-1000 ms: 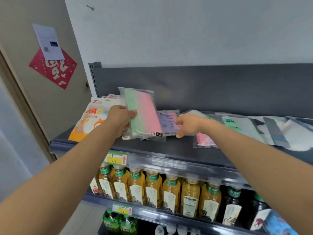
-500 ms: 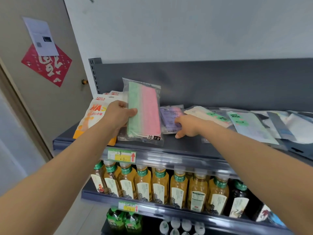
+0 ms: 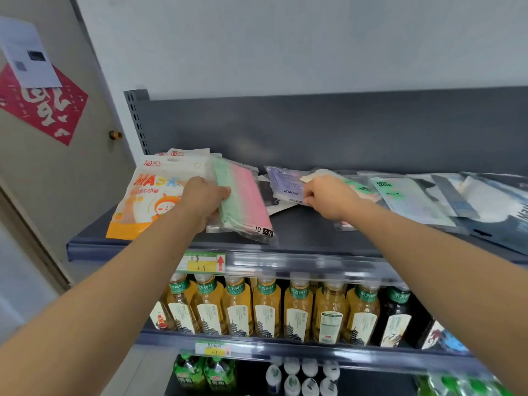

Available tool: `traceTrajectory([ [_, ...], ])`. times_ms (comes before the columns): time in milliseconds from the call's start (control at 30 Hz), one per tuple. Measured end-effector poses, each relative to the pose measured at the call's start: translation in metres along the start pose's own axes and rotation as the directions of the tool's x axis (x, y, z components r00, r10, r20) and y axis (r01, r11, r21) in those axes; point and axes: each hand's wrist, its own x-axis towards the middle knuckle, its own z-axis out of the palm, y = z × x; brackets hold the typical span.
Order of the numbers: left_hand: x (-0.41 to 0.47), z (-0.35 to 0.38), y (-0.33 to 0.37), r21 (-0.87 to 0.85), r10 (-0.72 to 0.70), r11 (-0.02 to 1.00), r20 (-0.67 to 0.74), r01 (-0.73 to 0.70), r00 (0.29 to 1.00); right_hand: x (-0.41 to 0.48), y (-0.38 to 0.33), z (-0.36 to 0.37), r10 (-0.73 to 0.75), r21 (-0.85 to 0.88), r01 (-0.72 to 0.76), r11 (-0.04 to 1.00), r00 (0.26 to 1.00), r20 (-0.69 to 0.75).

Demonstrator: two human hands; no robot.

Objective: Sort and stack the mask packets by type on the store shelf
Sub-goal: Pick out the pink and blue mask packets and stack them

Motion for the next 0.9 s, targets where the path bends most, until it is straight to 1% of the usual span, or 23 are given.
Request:
traceTrajectory([
  [67,0.003,0.005,-0.002,0.005,0.002,1.0,0.017,-0.002,1.0,-0.003,0.002,0.0,0.017,0.058,-0.016,0.998,1.0,-0.015],
  [167,0.004,0.014,-0.004,-0.002,-0.029,1.0,0.042,0.03,0.999,-0.008,0.004,0.001,0.051,0.083,-0.045,0.996,0.997,-0.062],
  [300,0.007,0.023,-0.012,-0.032,-0.089,0.995,0.068,0.091,0.994,-0.014,0.004,0.001,0.1,0.13,-0.077,0.989,0.978,-0.185],
  [400,0.007,0.03,-0.016,0.009,-0.093,0.996,0.099,0.093,0.991,-0.019,0.005,0.001,0.118,0.167,-0.084,0.982,0.973,-0.201],
  [533,0.007,0.037,-0.017,0.031,-0.105,0.994,0.128,0.102,0.986,-0.025,0.006,0.0,0.05,0.193,-0.017,0.981,0.984,-0.168],
  [667,0.004,0.046,-0.014,0.062,-0.101,0.994,0.114,0.095,0.988,-0.028,0.007,-0.005,-0.056,0.219,0.095,0.971,0.982,-0.179],
  [733,0.005,0.052,-0.014,0.048,-0.117,0.993,0.106,0.112,0.988,-0.028,0.009,-0.006,-0.13,0.238,0.168,0.957,0.977,-0.167],
  [833,0.002,0.059,-0.011,-0.006,-0.159,0.987,0.094,0.16,0.983,-0.031,0.012,-0.007,-0.228,0.292,0.243,0.925,0.97,-0.084],
  [900,-0.001,0.063,-0.011,-0.021,-0.164,0.986,0.087,0.166,0.983,-0.034,0.015,-0.005,-0.28,0.327,0.278,0.903,0.959,-0.042],
])
